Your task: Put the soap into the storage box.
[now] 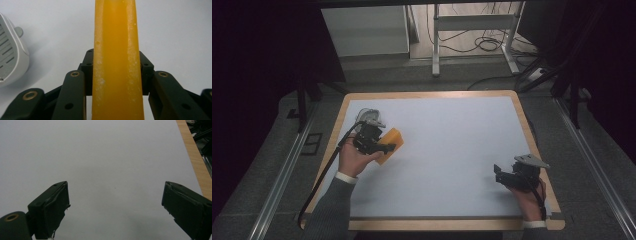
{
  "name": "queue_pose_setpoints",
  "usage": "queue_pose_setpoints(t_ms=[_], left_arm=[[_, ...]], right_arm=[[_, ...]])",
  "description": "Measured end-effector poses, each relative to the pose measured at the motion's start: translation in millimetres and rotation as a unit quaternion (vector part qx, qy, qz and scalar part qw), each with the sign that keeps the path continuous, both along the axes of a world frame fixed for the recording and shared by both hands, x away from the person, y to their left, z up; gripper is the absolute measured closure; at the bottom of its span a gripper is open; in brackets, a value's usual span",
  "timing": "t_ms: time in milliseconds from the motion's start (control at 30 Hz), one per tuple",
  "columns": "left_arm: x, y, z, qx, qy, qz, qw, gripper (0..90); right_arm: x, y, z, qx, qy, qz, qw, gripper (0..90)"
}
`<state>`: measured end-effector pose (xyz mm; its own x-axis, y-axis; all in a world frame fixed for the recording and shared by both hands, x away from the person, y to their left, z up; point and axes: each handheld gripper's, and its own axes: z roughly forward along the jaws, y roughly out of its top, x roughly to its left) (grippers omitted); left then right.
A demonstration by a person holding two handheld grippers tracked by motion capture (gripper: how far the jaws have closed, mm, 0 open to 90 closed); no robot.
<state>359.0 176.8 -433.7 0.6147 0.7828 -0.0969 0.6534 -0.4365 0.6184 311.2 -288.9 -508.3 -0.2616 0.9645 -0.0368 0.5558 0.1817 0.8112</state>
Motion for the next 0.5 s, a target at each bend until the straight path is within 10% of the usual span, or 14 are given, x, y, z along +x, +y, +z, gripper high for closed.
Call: queue_pose_setpoints(t_ms=[500], left_arm=[[11.1, 10.0, 7.1, -0.003, -0.002, 0.013, 0.9999, 60.7]], right_arm=[[-0.5, -1.0, 1.4, 0.002, 0.0, -0.001, 1.0, 7.6]])
